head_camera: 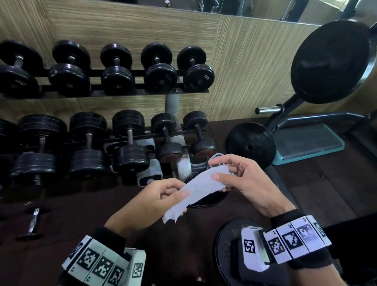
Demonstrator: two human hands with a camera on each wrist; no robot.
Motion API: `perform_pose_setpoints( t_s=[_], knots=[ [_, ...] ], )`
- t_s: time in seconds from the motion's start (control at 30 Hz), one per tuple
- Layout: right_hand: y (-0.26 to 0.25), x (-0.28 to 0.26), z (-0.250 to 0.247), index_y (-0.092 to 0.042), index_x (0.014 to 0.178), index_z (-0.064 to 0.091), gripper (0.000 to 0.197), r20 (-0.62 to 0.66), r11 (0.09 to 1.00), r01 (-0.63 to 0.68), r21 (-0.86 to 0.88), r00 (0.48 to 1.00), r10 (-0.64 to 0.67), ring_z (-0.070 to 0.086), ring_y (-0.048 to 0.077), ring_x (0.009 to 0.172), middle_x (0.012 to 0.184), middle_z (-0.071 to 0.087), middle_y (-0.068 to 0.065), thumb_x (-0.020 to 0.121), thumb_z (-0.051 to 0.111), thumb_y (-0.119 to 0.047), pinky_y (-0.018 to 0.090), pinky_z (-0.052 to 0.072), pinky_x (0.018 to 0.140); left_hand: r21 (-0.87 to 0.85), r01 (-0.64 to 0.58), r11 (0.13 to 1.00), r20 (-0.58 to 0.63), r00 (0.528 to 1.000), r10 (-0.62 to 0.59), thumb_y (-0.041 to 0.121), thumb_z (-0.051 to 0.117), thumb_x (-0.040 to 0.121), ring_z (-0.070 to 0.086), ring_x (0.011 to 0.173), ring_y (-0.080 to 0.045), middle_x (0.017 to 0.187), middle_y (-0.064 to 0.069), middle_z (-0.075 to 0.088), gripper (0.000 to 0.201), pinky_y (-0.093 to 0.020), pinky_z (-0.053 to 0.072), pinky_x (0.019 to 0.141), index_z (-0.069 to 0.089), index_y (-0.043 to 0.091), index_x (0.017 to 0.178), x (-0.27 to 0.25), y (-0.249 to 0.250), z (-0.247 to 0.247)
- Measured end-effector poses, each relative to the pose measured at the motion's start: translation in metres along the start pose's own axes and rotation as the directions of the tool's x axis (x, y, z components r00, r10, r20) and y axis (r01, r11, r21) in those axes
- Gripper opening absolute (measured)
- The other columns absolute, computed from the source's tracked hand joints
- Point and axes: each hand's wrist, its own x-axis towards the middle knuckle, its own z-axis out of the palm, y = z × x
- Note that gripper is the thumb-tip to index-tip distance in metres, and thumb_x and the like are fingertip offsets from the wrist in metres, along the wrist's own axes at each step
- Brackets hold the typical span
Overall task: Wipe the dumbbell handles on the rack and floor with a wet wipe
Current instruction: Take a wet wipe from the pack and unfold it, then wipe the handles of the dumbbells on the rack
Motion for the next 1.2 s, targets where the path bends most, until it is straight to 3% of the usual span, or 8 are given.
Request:
perform_pose_setpoints(
  t_s=[0.2,0.37,0.43,0.53,0.73,0.87,1.07,1.2],
  knots=[
    [-0.002,0.014,-0.004,-0.017,0.116,0.071,0.036,-0.028,0.996,0.082,0.036,0.996,-0.081,0.062,0.019,0.080,0.084,0.061,0.016,0.087,0.073,0.003,0.028,0.051,0.080,-0.084,0.070,0.994,0.028,0.997,-0.068,0.026,0.078,0.086,0.073,0.085,-0.035,0.091,-0.018,0.075,0.035,-0.040,0.056,0.076,0.060,0.003,0.105,0.007,-0.004,-0.002],
    [-0.005,0.028,-0.001,-0.014,0.117,0.069,0.036,-0.052,0.992,0.123,0.038,0.991,-0.121,0.063,0.022,0.082,0.084,0.067,0.014,0.087,0.071,0.005,0.033,0.053,0.082,-0.113,0.049,0.992,0.013,0.999,-0.048,0.035,0.059,0.098,0.073,0.083,-0.039,0.083,-0.017,0.076,0.032,-0.055,0.056,0.087,0.063,0.004,0.107,0.019,0.006,-0.002],
    [-0.007,0.036,-0.002,-0.013,0.117,0.069,0.035,-0.097,0.988,0.146,0.040,0.985,-0.142,0.066,0.024,0.085,0.087,0.071,0.015,0.087,0.071,0.005,0.039,0.054,0.088,-0.048,0.022,0.999,-0.031,0.999,-0.024,0.032,0.061,0.098,0.069,0.063,-0.030,0.064,-0.004,0.070,0.029,-0.049,0.055,0.076,0.067,0.004,0.095,0.028,0.006,-0.002],
    [-0.005,0.050,-0.002,-0.012,0.115,0.069,0.032,-0.166,0.984,0.179,0.024,0.971,-0.173,0.068,0.021,0.087,0.087,0.075,0.010,0.088,0.071,0.004,0.045,0.054,0.092,0.059,0.029,0.998,-0.159,0.987,-0.019,0.027,0.067,0.094,0.046,0.046,-0.003,0.050,0.013,0.052,0.025,-0.021,0.041,0.060,0.068,0.009,0.076,0.044,0.003,-0.001],
    [-0.005,0.090,-0.006,-0.012,0.113,0.069,0.027,-0.198,0.969,0.245,-0.040,0.948,-0.248,0.063,0.015,0.076,0.087,0.074,0.010,0.089,0.071,0.001,0.029,0.052,0.076,-0.080,0.106,0.991,-0.301,0.945,-0.125,0.024,0.065,0.096,0.049,0.051,-0.012,0.054,-0.001,0.050,0.021,-0.021,0.047,0.051,0.072,0.007,0.085,0.088,-0.002,-0.009],
    [-0.009,0.127,-0.018,-0.023,0.111,0.069,0.026,-0.124,0.938,0.321,-0.134,0.933,-0.337,0.065,0.038,0.081,0.086,0.075,0.001,0.090,0.072,-0.006,0.049,0.052,0.077,-0.245,0.090,0.965,-0.374,0.910,-0.180,0.018,0.060,0.099,0.066,0.057,-0.013,0.069,-0.005,0.072,0.018,-0.030,0.058,0.055,0.072,0.004,0.101,0.134,0.007,-0.023],
    [-0.013,0.191,-0.044,-0.026,0.115,0.068,0.031,0.023,0.843,0.437,-0.315,0.891,-0.453,0.069,0.010,0.094,0.093,0.074,-0.013,0.092,0.071,-0.006,0.026,0.054,0.082,-0.301,0.013,0.953,-0.522,0.834,-0.177,0.008,0.059,0.097,0.074,0.072,-0.024,0.081,-0.011,0.076,0.014,-0.027,0.056,0.055,0.072,0.006,0.102,0.223,0.028,-0.055],
    [-0.018,0.240,-0.080,-0.024,0.114,0.070,0.029,-0.088,0.837,0.443,-0.322,0.866,-0.492,0.067,0.016,0.087,0.092,0.071,-0.008,0.094,0.066,-0.003,0.032,0.055,0.077,-0.323,-0.018,0.946,-0.431,0.893,-0.130,0.009,0.063,0.095,0.072,0.074,-0.015,0.093,-0.010,0.077,0.017,-0.023,0.056,0.060,0.071,0.007,0.109,0.269,0.040,-0.072]
  ],
)
